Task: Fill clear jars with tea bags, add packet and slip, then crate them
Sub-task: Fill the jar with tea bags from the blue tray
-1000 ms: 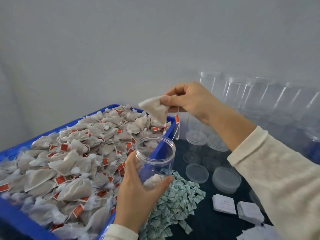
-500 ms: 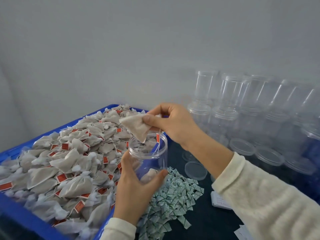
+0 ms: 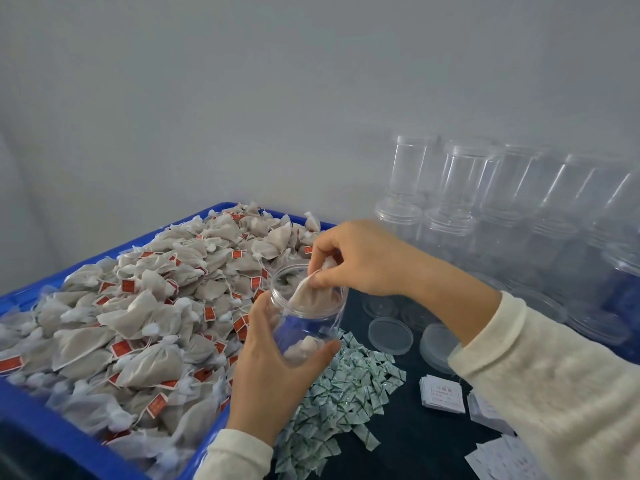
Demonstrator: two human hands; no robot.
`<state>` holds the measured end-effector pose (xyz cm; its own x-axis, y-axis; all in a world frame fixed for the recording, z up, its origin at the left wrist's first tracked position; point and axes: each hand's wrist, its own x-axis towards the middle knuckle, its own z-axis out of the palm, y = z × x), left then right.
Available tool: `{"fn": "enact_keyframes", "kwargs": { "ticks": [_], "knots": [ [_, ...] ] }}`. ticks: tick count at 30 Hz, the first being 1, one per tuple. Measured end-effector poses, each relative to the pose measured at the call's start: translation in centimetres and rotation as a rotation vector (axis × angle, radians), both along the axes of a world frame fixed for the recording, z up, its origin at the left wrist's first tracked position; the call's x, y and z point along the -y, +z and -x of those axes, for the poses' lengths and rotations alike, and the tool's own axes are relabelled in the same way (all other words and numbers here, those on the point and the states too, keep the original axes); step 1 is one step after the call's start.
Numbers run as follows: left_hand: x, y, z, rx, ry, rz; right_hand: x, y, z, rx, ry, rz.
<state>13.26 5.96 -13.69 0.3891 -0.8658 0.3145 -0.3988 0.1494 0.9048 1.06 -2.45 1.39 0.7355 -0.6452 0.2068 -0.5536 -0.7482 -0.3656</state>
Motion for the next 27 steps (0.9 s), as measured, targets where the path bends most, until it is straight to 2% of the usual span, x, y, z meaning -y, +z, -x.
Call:
{"fn": "enact_keyframes", "kwargs": {
  "ticks": [5, 7, 15, 23, 27],
  "knots": [
    [0.0, -0.1, 0.0, 0.004, 0.003, 0.007, -0.7, -0.6, -2.7, -0.364, 0.026, 0.285],
    [0.1, -0.3, -0.1, -0.025, -0.004, 0.014, -0.8, -1.0, -3.7, -0.492, 0.03, 0.326],
    [0.2, -0.4, -0.1, -0.036, -0.045, 0.026, -0.6, -0.4, -4.7, -0.847, 0.161, 0.163],
    [0.0, -0.1, -0.1, 0.072, -0.026, 0.004, 0.2, -1.0, -5.2, -1.016, 0.258, 0.032],
    [0.0, -0.5, -0.1, 0.103, -0.03, -0.004, 0.2, -1.4, -5.3, -1.13, 0.3, 0.053]
  ]
}}
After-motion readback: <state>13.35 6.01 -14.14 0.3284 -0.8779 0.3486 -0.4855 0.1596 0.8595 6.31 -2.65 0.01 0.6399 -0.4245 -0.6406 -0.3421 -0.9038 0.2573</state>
